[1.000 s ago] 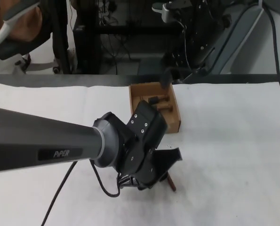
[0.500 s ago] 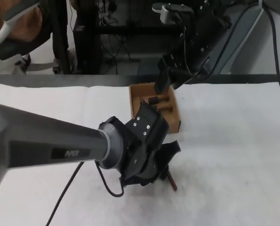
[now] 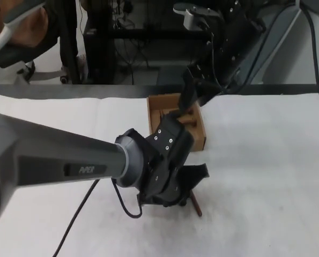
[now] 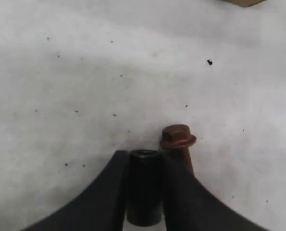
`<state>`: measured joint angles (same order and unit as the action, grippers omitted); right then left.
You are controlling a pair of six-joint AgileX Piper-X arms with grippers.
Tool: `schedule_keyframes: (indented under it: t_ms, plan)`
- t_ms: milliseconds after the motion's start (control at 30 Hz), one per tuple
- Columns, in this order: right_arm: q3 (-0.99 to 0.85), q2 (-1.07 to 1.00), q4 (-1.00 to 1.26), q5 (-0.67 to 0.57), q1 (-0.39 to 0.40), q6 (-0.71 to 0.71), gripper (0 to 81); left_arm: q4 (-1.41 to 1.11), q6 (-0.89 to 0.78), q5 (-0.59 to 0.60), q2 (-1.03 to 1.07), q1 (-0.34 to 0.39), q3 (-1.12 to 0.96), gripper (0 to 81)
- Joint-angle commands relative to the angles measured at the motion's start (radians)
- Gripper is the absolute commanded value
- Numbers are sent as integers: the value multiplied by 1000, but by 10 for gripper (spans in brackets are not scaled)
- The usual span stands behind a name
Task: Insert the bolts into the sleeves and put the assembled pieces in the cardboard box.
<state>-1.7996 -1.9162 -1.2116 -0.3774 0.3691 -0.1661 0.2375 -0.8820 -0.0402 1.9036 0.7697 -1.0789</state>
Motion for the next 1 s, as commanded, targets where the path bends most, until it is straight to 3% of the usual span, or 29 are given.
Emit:
schedule_keyframes:
  t_ms: [0, 200, 333, 533, 733, 867, 967]
  plan:
    - [6, 16, -80, -10, -25, -38, 622, 50, 108, -68, -75, -16, 6, 18]
    - [145, 30, -59, -25, -43, -45, 428, 244, 367, -377, -304, -66, 41, 18]
    - [304, 43, 82, -197, -21, 20, 428, 172, 392, -390, -491, -124, 157, 18]
    - [460, 45, 286, -142, 70, 100, 442, 49, 553, -169, -771, -186, 358, 18]
    - [475, 45, 415, 234, 145, 133, 557, -2, 570, 58, -978, -190, 490, 18]
    - [475, 41, 422, 336, 148, 128, 559, -31, 574, 150, -1051, -190, 541, 18]
    - [475, 23, 430, 333, 148, 128, 559, -98, 576, 185, -1063, -190, 575, 18]
